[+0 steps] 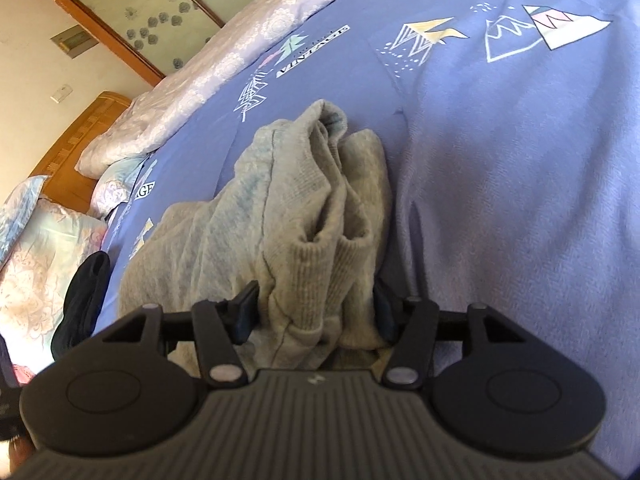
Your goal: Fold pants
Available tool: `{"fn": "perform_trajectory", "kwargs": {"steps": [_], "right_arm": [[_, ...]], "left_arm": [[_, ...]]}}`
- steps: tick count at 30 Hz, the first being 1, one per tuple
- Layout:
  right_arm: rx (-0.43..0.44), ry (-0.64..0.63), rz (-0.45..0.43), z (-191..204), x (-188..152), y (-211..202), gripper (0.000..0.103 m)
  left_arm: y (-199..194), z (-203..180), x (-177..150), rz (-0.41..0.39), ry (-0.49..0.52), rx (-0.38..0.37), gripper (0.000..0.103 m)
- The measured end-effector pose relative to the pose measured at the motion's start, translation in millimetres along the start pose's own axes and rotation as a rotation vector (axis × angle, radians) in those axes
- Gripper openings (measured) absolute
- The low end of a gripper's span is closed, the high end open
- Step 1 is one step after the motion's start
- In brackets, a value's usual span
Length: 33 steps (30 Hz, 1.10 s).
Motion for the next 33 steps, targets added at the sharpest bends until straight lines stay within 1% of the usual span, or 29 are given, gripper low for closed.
{"fn": "perform_trajectory", "kwargs": {"steps": [7,20,30,33], "right_arm": [[-0.032,0.011,0.001,0.6,0.5,2.2,0.06],[-0.052,0.011,0.002,1.8,0.6,4.6,0.062],[-0.045,0.008,-0.008,2.1,-0.8,2.6,0.064],[-0.04,0.008,-0.009,1.0,-1.0,1.6,0.064]], "left_arm": [[-2.9,4.5,-4.5,-0.014,-0.002,0.0,0.073],[-2.4,6.4,-5.5,-0.015,-0.001,-0.002,0.075],[-5.8,6.5,-7.6,-0.014,0.009,0.024,0.078],[-8.4,6.6,-8.2,-0.02,0.021,0.04,0.081]]}}
Point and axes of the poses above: each gripper's, at about its wrist camera, not at the fingertips, and y roughly the way its jaws point, z to its left, x to its top, the point moved 10 cm from there along y, roughly the way its jaws point, and after that the axes turned 8 degrees about -y, right-handed, at the moved point
